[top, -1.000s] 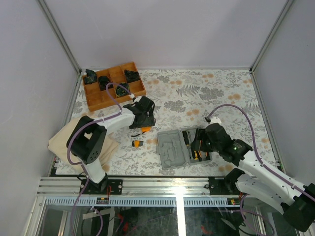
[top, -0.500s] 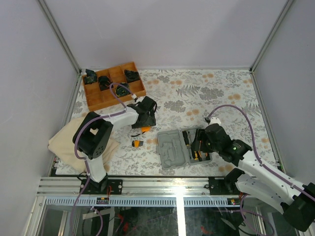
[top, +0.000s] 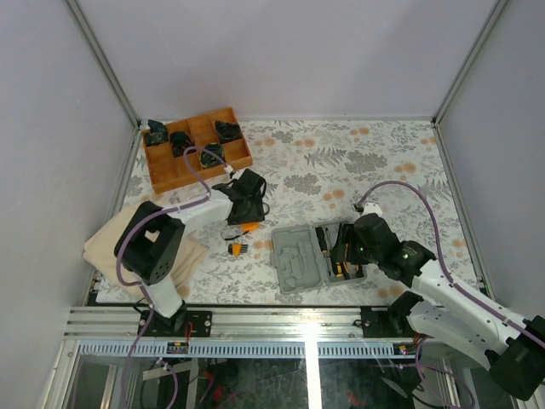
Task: Sort the tools into containers
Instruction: Pick up the engineering item from the center of the board.
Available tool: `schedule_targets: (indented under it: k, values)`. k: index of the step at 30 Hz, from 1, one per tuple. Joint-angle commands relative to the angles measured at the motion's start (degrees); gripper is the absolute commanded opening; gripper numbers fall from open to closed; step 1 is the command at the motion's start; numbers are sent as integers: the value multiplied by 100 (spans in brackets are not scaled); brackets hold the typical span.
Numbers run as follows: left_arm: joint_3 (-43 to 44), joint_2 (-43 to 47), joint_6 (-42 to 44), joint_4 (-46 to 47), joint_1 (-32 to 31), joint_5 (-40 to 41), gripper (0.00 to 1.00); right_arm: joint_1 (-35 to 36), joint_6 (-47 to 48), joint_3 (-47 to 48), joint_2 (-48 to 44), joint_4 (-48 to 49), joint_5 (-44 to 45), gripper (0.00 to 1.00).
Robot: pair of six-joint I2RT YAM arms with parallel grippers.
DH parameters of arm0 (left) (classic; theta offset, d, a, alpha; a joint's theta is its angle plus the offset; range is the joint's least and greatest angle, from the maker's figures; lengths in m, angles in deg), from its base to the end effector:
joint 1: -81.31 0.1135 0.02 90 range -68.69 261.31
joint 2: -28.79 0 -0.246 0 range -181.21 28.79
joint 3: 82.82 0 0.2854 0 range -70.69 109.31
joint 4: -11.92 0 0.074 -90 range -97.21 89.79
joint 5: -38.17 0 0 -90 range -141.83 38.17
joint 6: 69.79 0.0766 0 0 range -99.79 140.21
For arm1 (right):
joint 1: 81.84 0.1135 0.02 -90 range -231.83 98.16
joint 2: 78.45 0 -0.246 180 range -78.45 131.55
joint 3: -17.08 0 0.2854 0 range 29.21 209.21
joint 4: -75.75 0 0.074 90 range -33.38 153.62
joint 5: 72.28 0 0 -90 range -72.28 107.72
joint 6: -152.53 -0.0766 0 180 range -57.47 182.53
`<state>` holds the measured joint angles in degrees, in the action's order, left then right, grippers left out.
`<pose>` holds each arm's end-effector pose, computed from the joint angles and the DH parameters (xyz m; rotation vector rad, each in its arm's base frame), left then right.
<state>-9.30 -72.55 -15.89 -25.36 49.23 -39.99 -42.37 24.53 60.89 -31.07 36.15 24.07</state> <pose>0.3333 -0.1904 0.0864 -0.1545 2.6627 -0.1010 0.1966 0.1510 0.1740 0.0267 2.3838 0.5427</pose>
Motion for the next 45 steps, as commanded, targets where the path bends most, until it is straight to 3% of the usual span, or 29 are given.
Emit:
schedule_targets:
  k: [1, 4, 12, 18, 25, 29, 40, 42, 45]
  values:
    - [-267, 854, 178, 281, 31, -225, 25, -26, -28, 359, -22, -103, -31, 66]
    - [-433, 1388, 251, 374, 35, -331, 19, -26, -95, 391, -67, -111, 11, 66]
    - [-654, 2494, 424, 699, 151, -1118, 15, -26, -203, 390, -522, -87, 376, 67]
    - [-876, 3159, 445, 998, 210, -1655, 1, -26, 6, 419, -1099, -209, 706, 69]
    - [-1295, 3947, 387, 1680, 219, -2621, 0, -26, 422, 847, -1455, -860, 955, 72]
    - [-1679, 4374, 183, 2278, 219, -3045, 0, -26, 582, 901, -1608, -726, 667, 76]
    - [-2320, 4949, -313, 3805, 219, -4397, 0, -27, 235, 517, -1708, 1244, -1011, 84]
    - [-2333, 4902, -376, 3975, 219, -4635, 0, -26, 44, 369, -1619, 1759, -1439, 85]
    - [-2344, 4839, -506, 4197, 214, -4878, 0, -26, -359, -67, -1505, 3188, -2121, 96]
